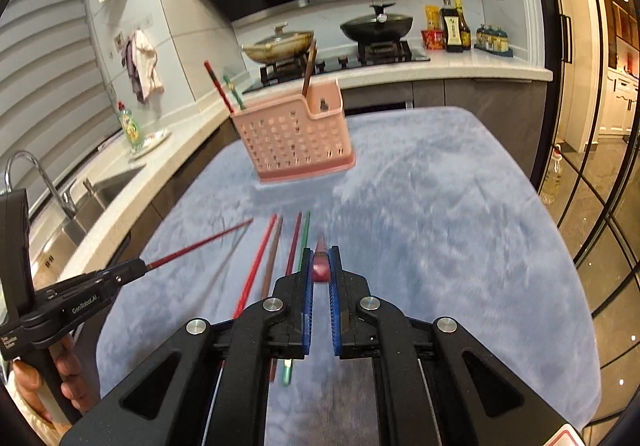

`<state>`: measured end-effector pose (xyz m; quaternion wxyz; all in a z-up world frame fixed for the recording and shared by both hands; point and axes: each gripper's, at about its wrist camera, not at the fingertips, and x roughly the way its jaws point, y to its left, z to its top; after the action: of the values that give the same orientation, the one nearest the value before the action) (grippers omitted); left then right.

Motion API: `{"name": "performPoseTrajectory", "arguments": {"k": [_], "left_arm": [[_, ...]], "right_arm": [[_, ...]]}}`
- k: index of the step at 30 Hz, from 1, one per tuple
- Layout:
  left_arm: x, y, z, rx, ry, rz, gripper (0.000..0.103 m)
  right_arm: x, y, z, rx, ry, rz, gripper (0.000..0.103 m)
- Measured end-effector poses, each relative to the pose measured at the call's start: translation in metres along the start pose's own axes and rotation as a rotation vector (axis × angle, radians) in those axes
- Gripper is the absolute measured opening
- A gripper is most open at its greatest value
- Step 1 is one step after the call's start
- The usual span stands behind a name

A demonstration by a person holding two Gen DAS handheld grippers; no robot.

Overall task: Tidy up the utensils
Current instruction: 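Lift both held chopsticks and carry them over the pink holder, then lower both chopsticks into the pink holder and open both tools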

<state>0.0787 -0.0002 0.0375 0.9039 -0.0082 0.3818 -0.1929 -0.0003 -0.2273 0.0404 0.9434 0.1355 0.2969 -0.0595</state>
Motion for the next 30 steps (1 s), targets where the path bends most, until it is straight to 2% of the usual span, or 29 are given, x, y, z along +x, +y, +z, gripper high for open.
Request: {"name": "performPoseTrajectory", "arguments": {"k": [7, 23, 30], "left_arm": [[-0.007, 0.007, 0.038, -0.011, -0.073, 0.010, 0.007], [-0.008, -0.003, 0.119, -0.002, -0.210, 0.011, 0.007], [-0.015, -0.016, 0.171, 0.005, -0.309, 0.008, 0.007]], "right_arm": [[-0.007, -0.003, 0.035, 0.018, -0.079, 0.000, 0.007], [0.007, 0.001, 0.098, 0.046, -0.177, 0.036, 0.007], [0.016, 0.006, 0.151, 0.075, -0.259, 0.089, 0.007]]}}
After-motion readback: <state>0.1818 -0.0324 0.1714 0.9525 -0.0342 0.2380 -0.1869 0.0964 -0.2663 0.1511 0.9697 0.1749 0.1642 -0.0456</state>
